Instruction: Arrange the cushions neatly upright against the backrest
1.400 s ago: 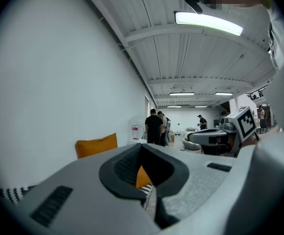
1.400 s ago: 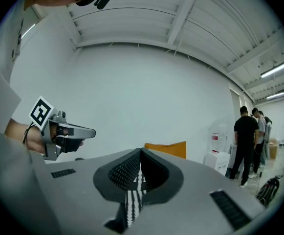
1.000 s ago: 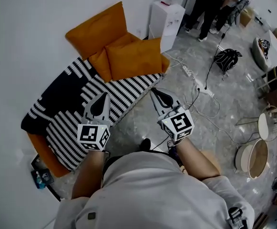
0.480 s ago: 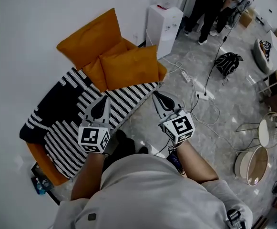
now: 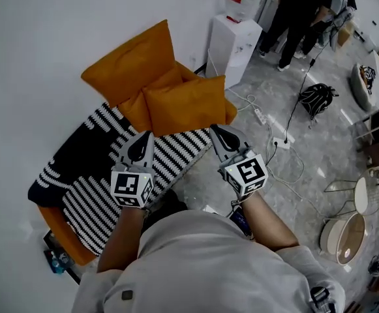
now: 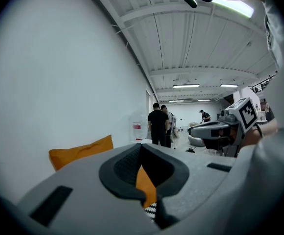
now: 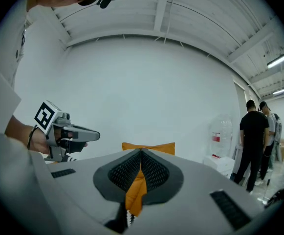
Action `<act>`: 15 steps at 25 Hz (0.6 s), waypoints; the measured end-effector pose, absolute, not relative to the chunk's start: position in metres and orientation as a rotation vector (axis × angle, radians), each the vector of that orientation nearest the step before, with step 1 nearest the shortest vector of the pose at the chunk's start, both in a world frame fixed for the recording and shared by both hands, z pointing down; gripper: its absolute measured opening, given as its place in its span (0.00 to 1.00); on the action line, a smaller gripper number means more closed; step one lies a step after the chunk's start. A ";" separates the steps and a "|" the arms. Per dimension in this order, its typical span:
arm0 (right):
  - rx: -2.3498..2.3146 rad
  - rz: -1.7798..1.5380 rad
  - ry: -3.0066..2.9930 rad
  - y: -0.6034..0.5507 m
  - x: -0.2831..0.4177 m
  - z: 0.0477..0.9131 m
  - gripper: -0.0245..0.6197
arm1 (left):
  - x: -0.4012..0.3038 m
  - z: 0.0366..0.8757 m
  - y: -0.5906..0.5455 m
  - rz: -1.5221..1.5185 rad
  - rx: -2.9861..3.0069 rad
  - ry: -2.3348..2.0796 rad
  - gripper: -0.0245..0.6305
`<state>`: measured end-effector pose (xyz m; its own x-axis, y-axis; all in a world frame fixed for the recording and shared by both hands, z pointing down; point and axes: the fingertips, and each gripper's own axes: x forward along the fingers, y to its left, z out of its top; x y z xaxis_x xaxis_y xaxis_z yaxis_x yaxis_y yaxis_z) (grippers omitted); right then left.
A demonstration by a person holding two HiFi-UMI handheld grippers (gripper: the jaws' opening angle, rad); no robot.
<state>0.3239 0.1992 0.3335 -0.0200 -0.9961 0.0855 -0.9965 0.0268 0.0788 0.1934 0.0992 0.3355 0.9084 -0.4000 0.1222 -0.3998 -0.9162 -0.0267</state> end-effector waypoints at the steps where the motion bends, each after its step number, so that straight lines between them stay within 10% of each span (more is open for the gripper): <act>1: 2.109 0.002 -2.170 0.185 0.322 0.332 0.08 | 0.192 0.336 0.086 -0.205 -3.066 0.645 0.05; 15: 2.026 -0.039 -2.257 0.030 0.294 0.316 0.08 | 0.167 0.330 -0.044 -0.231 -3.038 0.703 0.05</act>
<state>0.2940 0.0295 0.3159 -0.1046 -0.9925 0.0635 -0.9897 0.1101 0.0917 0.1667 -0.0438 0.3298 0.8878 -0.4382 0.1404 -0.4360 -0.8987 -0.0476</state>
